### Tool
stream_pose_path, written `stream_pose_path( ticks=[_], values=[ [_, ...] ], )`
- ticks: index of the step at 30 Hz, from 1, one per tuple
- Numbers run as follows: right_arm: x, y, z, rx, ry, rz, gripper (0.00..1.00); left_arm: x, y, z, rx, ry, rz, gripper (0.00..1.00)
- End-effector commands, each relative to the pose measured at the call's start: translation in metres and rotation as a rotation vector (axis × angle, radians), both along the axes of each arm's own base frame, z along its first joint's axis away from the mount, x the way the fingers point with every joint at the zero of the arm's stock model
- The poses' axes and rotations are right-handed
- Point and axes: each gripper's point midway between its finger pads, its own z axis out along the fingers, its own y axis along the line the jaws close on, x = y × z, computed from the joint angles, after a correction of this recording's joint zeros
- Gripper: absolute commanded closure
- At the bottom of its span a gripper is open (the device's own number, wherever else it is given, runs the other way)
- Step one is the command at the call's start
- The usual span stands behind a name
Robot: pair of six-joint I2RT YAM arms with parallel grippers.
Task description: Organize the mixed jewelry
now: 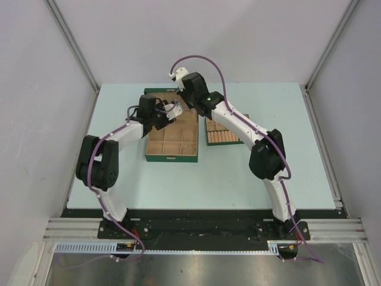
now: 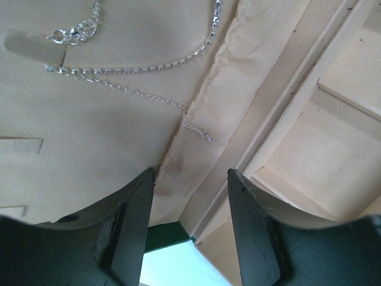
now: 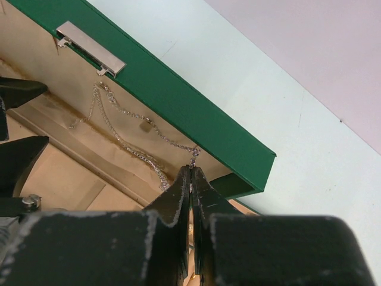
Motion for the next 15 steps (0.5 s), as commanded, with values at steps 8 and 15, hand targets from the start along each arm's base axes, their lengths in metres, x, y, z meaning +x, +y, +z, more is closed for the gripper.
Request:
stream_pose_path(
  ticks=[8, 15],
  values=[
    [-0.004, -0.004, 0.034, 0.060, -0.043, -0.006, 1.00, 0.022, 0.002, 0.014, 0.027, -0.082, 0.002, 0.41],
    [-0.004, -0.004, 0.033, 0.061, -0.043, -0.008, 1.00, 0.017, 0.003, 0.004, 0.036, -0.059, -0.005, 0.45]
  ],
)
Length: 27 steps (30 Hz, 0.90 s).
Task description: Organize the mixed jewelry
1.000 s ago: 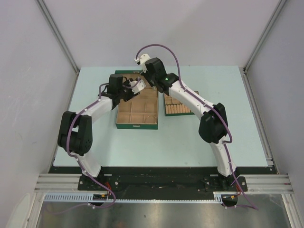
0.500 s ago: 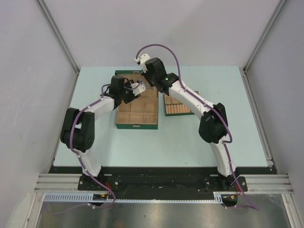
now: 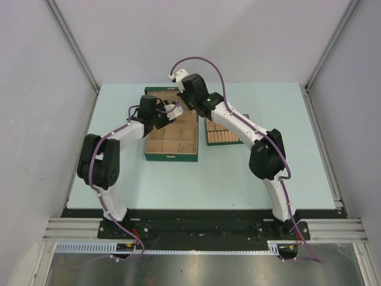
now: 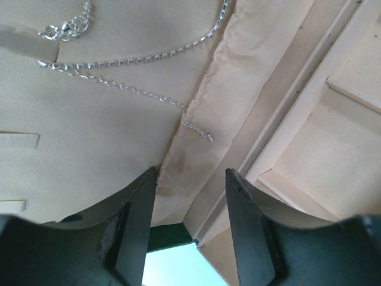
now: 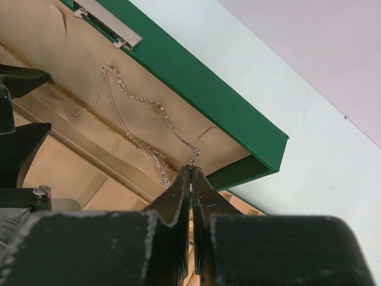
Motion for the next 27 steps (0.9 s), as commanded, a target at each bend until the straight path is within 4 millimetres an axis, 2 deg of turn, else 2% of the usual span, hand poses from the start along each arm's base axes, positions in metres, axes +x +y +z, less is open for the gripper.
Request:
stream_pose_path(
  ticks=[1, 5, 9, 18, 20, 23, 27],
  values=[
    [-0.003, -0.003, 0.040, 0.071, -0.056, -0.010, 1.00, 0.010, 0.001, 0.006, 0.016, -0.036, -0.006, 0.46],
    [-0.002, -0.003, 0.041, 0.074, -0.060, -0.010, 1.00, 0.007, 0.001, 0.003, 0.015, -0.024, -0.009, 0.53],
    [-0.003, -0.002, 0.041, 0.075, -0.059, -0.009, 1.00, 0.006, 0.000, -0.001, 0.015, -0.009, -0.012, 0.70],
    [-0.003, -0.002, 0.043, 0.074, -0.062, -0.009, 1.00, -0.004, -0.001, -0.012, 0.014, 0.039, -0.026, 0.87],
    [-0.004, -0.001, 0.047, 0.077, -0.065, -0.008, 1.00, -0.006, -0.002, -0.014, 0.011, 0.048, -0.029, 0.90],
    [-0.005, 0.001, 0.056, 0.089, -0.075, -0.003, 1.00, -0.008, -0.002, -0.015, 0.007, 0.053, -0.029, 1.00],
    [-0.007, 0.004, 0.064, 0.094, -0.083, 0.003, 1.00, -0.011, -0.002, -0.012, -0.002, 0.053, -0.026, 1.00]
  ],
)
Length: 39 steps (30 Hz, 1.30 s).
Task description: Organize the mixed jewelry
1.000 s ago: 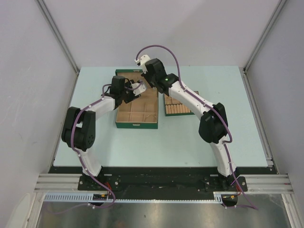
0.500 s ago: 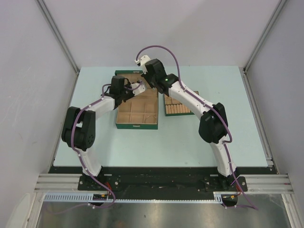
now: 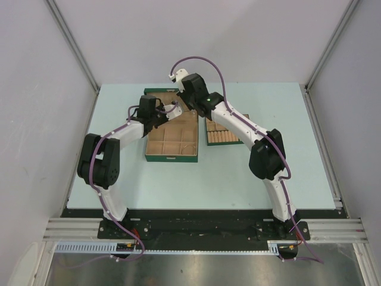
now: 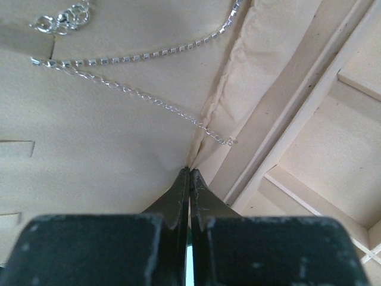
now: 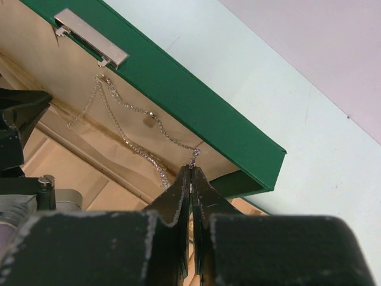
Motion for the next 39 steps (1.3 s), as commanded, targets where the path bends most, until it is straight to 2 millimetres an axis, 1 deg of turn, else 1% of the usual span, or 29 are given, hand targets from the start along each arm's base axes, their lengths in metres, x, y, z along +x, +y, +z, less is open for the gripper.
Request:
stream_pose_path(
  ticks=[1, 2, 7, 10, 19, 20, 25, 28, 39],
  values=[
    [-0.005, 0.004, 0.069, 0.092, -0.096, 0.006, 1.00, -0.012, -0.007, -0.007, -0.019, 0.049, -0.031, 1.00],
    [-0.007, 0.006, 0.071, 0.094, -0.100, 0.008, 1.00, -0.012, -0.007, -0.003, -0.023, 0.044, -0.032, 1.00],
    [-0.010, 0.011, 0.083, 0.118, -0.115, 0.017, 1.00, -0.016, -0.010, 0.001, -0.033, 0.046, -0.036, 1.00],
    [-0.011, 0.014, 0.084, 0.120, -0.117, 0.023, 1.00, -0.019, -0.012, 0.001, -0.035, 0.050, -0.044, 1.00],
    [-0.012, 0.022, 0.074, 0.110, -0.108, 0.035, 1.00, -0.029, -0.016, 0.004, -0.058, 0.047, -0.063, 1.00],
    [-0.011, 0.022, 0.074, 0.112, -0.110, 0.035, 1.00, -0.030, -0.016, 0.007, -0.059, 0.041, -0.067, 1.00],
    [-0.009, 0.025, 0.074, 0.114, -0.116, 0.037, 1.00, -0.035, -0.017, 0.007, -0.060, 0.044, -0.082, 1.00],
    [-0.009, 0.026, 0.072, 0.110, -0.117, 0.036, 1.00, -0.037, -0.018, 0.011, -0.066, 0.040, -0.089, 1.00],
    [-0.007, 0.029, 0.069, 0.109, -0.122, 0.034, 1.00, -0.042, -0.021, 0.013, -0.078, 0.044, -0.111, 1.00]
  ],
)
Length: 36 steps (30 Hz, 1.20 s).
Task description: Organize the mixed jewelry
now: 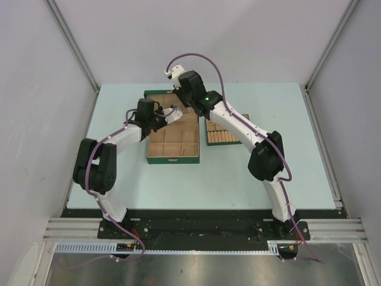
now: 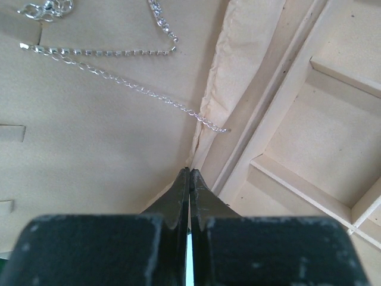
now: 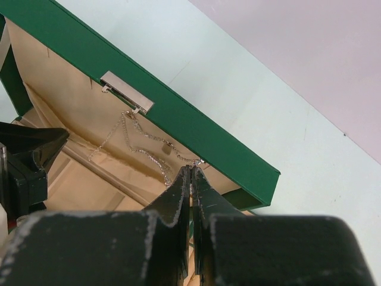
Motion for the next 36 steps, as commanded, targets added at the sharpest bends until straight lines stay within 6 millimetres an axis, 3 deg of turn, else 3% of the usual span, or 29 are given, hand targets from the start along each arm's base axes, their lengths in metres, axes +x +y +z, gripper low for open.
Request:
stream_pose_path(
  ticks=[1, 13, 30, 36],
  values=[
    [0.002, 0.009, 0.038, 0.069, -0.080, 0.000, 1.00, -0.020, -0.020, 0.011, -0.062, 0.028, -0.082, 1.00],
    [-0.001, 0.023, 0.023, 0.048, -0.086, 0.015, 1.00, -0.027, -0.022, 0.011, -0.074, 0.040, -0.098, 1.00],
    [-0.002, 0.022, -0.013, -0.020, -0.095, 0.019, 1.00, -0.037, -0.027, 0.013, -0.092, 0.068, -0.128, 1.00],
    [-0.002, 0.020, -0.016, -0.036, -0.110, 0.017, 1.00, -0.040, -0.031, 0.015, -0.100, 0.072, -0.139, 1.00]
  ],
)
